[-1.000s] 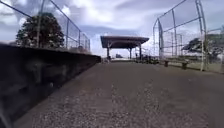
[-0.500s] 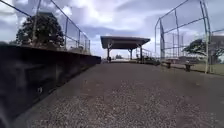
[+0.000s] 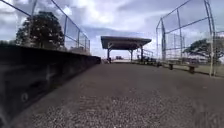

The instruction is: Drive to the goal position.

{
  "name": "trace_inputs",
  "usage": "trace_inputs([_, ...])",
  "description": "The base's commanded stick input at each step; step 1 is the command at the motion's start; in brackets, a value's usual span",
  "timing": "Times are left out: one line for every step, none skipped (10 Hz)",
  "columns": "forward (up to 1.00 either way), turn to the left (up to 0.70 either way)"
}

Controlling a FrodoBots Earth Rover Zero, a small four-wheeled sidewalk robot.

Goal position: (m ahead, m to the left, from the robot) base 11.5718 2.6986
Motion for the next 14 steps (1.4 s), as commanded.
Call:
trace_inputs([0.70, 0.00])
trace_inputs([0.70, 0.00])
trace_inputs([0.70, 0.00])
trace_inputs([0.70, 0.00])
trace_inputs([0.70, 0.00])
trace_inputs([0.70, 0.00])
trace_inputs([0.70, 0.00])
trace_inputs([0.70, 0.00])
trace_inputs([0.70, 0.00])
trace_inputs([0.70, 0.00])
trace_inputs([0.70, 0.02])
trace_inputs([0.70, 0.06])
trace_inputs([0.70, 0.35])
trace_inputs([0.70, 0.34])
